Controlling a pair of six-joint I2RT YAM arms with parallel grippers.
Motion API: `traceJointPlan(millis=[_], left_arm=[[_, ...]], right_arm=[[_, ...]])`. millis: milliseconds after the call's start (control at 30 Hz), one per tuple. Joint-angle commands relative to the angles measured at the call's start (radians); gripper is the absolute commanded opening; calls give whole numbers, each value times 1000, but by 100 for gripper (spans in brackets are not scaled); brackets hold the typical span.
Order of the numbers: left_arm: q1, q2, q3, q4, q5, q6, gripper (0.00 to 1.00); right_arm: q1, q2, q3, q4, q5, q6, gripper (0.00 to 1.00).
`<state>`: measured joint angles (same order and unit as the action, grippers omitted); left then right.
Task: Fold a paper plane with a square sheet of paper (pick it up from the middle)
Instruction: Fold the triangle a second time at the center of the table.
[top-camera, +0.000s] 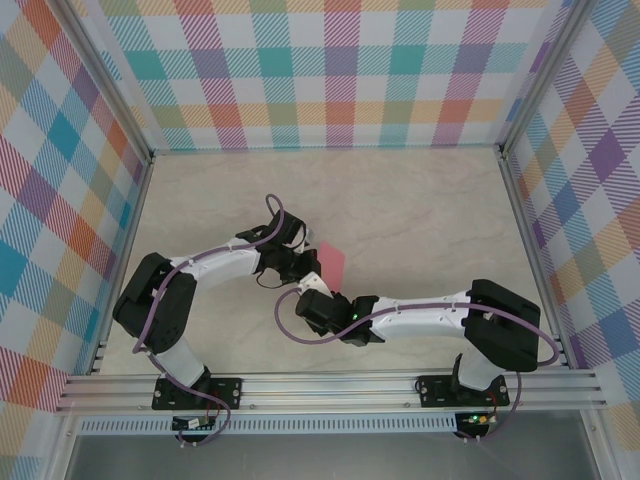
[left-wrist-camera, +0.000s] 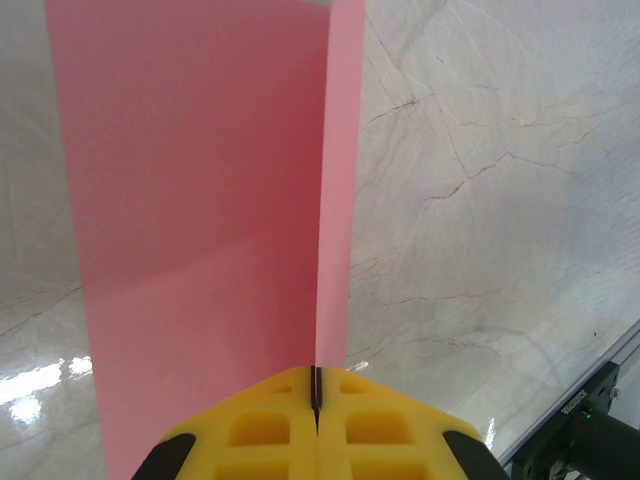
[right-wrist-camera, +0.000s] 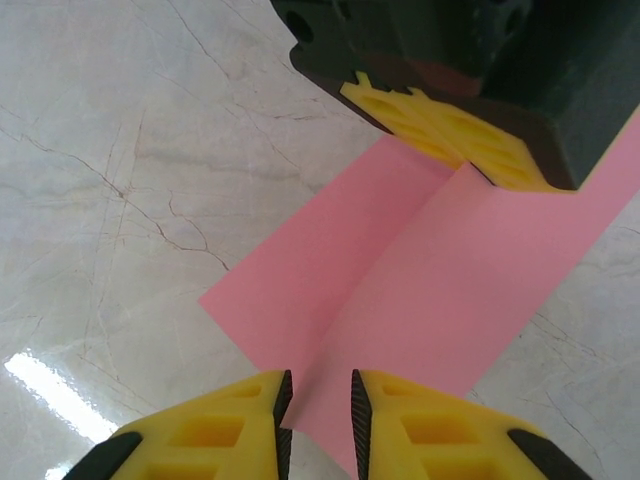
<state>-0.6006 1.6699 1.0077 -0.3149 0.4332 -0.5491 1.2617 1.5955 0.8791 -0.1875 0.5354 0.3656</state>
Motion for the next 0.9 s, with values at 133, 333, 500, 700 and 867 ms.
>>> traceJointPlan(millis=[133,333,500,700,867], left_arm=[[-7,-16,-2,-16,13,10,4],[-7,-15,-3,-11,9,8,5],[-7,-30,-6,-30,-13,16,8],[-7,-45,2,-38,-36,11,15],[-7,-58,3,-51,-62,11,18]], right_arm=[[7,18,34,-26,17,35,11],[7,29,53,-58,17,37,5],[7,34,64,-72,10,47,2],[-5,21,51,-57,-37,50,1],[-27,-1,25,-32,-90,57,2]])
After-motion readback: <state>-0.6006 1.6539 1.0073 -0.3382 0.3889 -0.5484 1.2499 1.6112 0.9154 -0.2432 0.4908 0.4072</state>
